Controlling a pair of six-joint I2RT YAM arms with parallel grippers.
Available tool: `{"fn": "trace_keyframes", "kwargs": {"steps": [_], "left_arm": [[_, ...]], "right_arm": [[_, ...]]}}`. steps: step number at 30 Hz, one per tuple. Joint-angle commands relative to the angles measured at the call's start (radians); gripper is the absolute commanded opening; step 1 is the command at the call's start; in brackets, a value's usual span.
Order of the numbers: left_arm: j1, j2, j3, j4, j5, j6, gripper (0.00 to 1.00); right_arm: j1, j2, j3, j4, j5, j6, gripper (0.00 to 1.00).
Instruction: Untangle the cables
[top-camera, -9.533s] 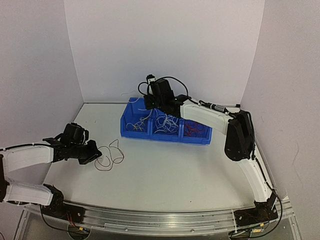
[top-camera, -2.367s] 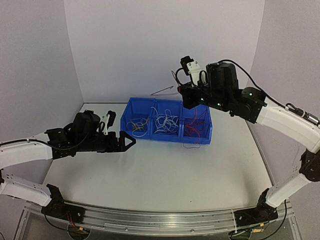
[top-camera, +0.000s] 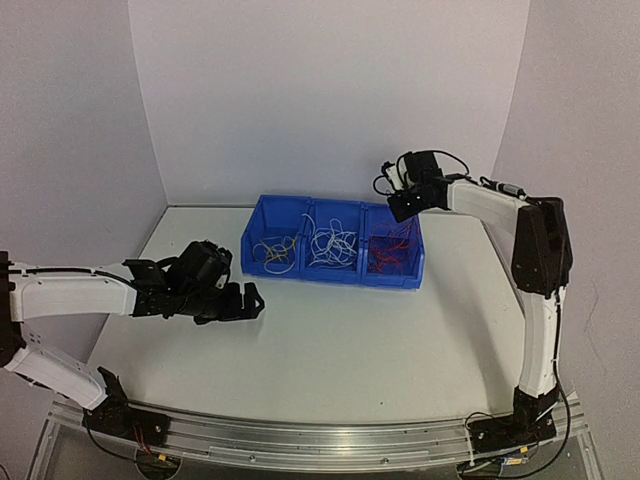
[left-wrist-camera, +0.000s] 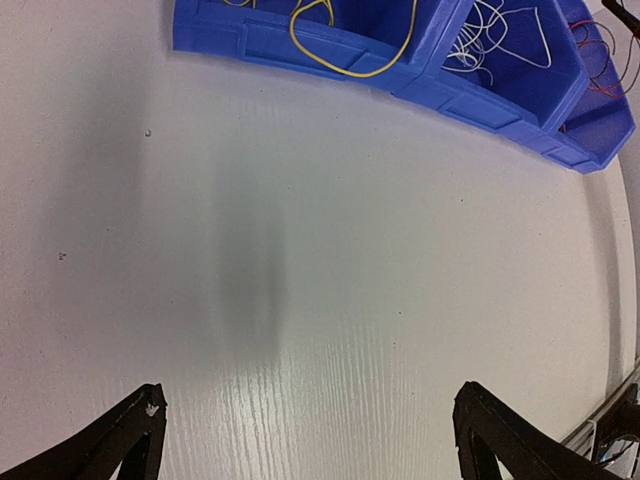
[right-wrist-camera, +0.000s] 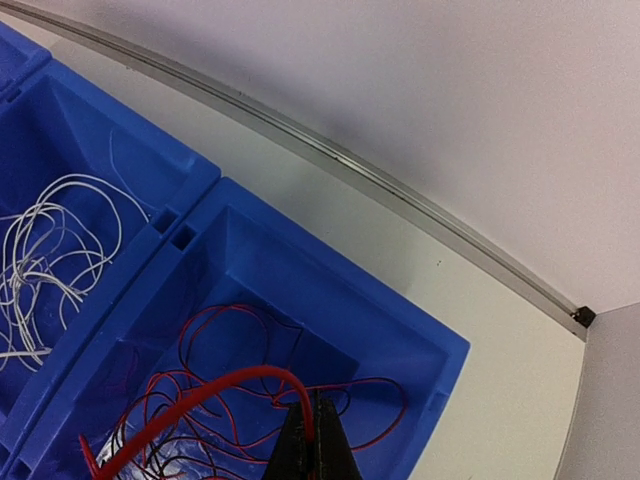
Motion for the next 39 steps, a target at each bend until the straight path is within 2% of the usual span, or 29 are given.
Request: {"fn": "trace_keyframes", "kwargs": {"steps": [1, 13, 19, 26, 31, 39], "left_arm": [[-0.002, 0.013, 0.048, 0.023, 0.013, 0.015, 1.0], [0.0, 0.023, 0.056, 0.023, 0.018, 0.02, 1.0], [0.0, 0.048, 0.067, 0.028, 0.019, 0.027, 1.0], [0.0, 0.062, 0.074, 0.033, 0.027, 0.028, 1.0], [0.0, 0.061, 0.069, 0.037, 0.029, 0.027, 1.0], [0.0, 0.061, 0.076, 0.042, 0.029, 0.027, 1.0]], "right_arm": [[0.003, 0.043, 0.058, -0.01, -0.046, 0.056, 0.0], [0.004, 0.091, 0.05, -0.092, -0.107, 0.132, 0.0], [0.003, 0.09, 0.052, -0.155, -0.164, 0.143, 0.05], [0.004, 0.103, 0.082, -0.187, -0.154, 0.136, 0.07], [0.004, 0.08, 0.093, -0.2, -0.177, 0.137, 0.17], [0.004, -0.025, 0.072, -0.212, -0.248, 0.152, 0.39]]}}
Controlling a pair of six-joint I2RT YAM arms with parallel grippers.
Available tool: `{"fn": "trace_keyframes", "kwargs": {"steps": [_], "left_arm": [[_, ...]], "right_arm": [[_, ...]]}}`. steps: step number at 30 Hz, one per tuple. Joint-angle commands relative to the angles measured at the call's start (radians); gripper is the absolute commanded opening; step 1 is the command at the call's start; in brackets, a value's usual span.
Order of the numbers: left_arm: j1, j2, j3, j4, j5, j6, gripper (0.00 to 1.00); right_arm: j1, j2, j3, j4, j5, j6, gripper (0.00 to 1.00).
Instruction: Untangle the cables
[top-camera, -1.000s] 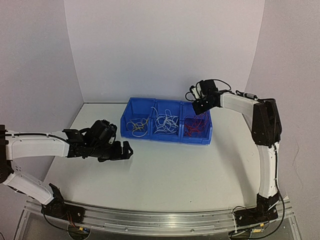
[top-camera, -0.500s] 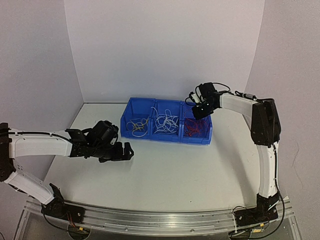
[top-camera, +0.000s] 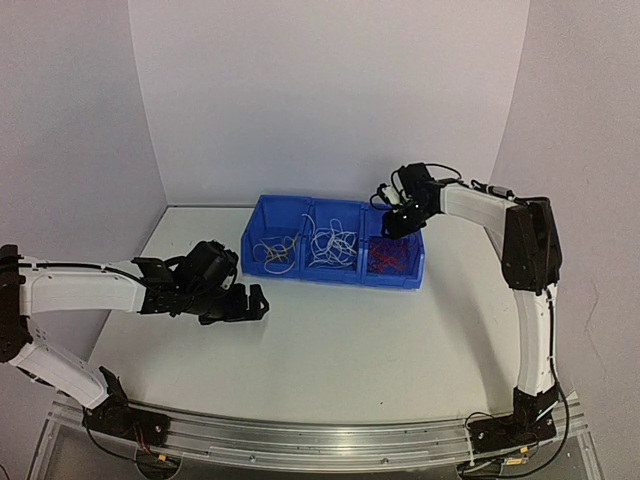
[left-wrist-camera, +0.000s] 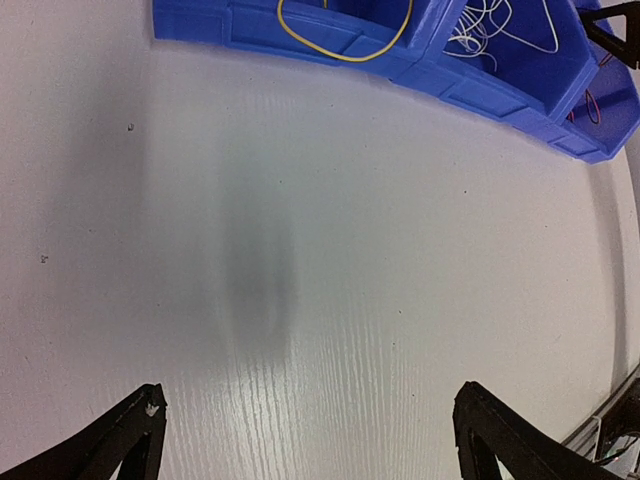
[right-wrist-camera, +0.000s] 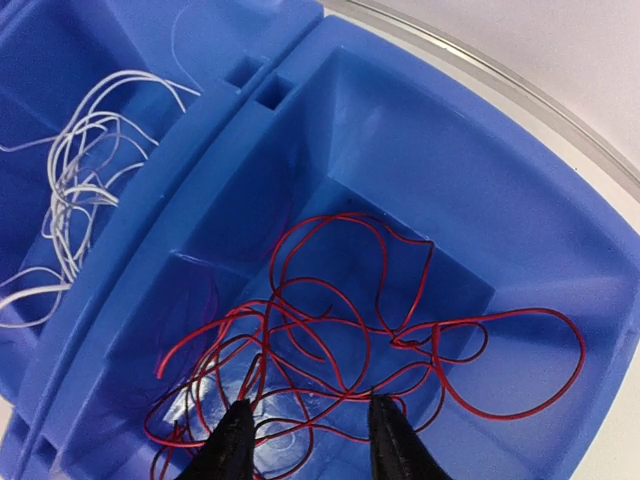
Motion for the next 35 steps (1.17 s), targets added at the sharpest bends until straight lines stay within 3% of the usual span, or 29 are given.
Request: {"fn": "trace_keyframes", "kwargs": {"steps": [1, 4, 6, 9, 12, 16, 19, 22, 25, 31, 35], "left_arm": [[0.0, -0.002, 0.053, 0.031, 0.005, 0.017, 1.0], [0.0, -0.014, 0.061, 0.029, 0.001, 0.019, 1.0], [0.0, -0.025, 0.065, 0.028, -0.002, 0.022, 1.0], [0.0, -0.048, 0.07, 0.02, -0.019, 0.018, 1.0], [0.0, -0.066, 0.081, -0.01, -0.053, -0.007, 1.0], [0.004, -0.072, 0.11, -0.117, -0.147, -0.083, 1.0], [0.016, -0.073, 0.116, -0.173, -0.187, -0.146, 1.0], [0.026, -0.081, 0.1, -0.185, -0.203, -0.191, 1.0], [0.029, -0.089, 0.087, -0.195, -0.211, -0.217, 1.0], [0.029, -0.106, 0.059, -0.231, -0.22, -0.263, 1.0], [0.029, -0.14, 0.021, -0.236, -0.215, -0.283, 1.0]], "right_arm": [[0.004, -0.134, 0.011, -0.017, -0.069, 0.024, 0.44], [0.004, -0.213, -0.01, -0.018, -0.067, 0.057, 0.75], [0.004, -0.279, -0.037, -0.017, -0.071, 0.083, 0.83], [0.004, -0.378, -0.106, -0.018, -0.043, 0.138, 0.84], [0.003, -0.507, -0.255, -0.017, 0.093, 0.265, 0.85], [0.004, -0.726, -0.533, -0.017, 0.353, 0.425, 0.86], [0.003, -0.923, -0.767, -0.019, 0.456, 0.559, 0.87], [0.004, -1.115, -0.986, -0.02, 0.462, 0.661, 0.88], [0.004, -1.256, -1.102, -0.035, 0.433, 0.644, 0.88], [0.004, -1.434, -1.235, -0.073, 0.397, 0.68, 0.89], [0.004, -1.46, -1.257, -0.086, 0.413, 0.698, 0.9]]}}
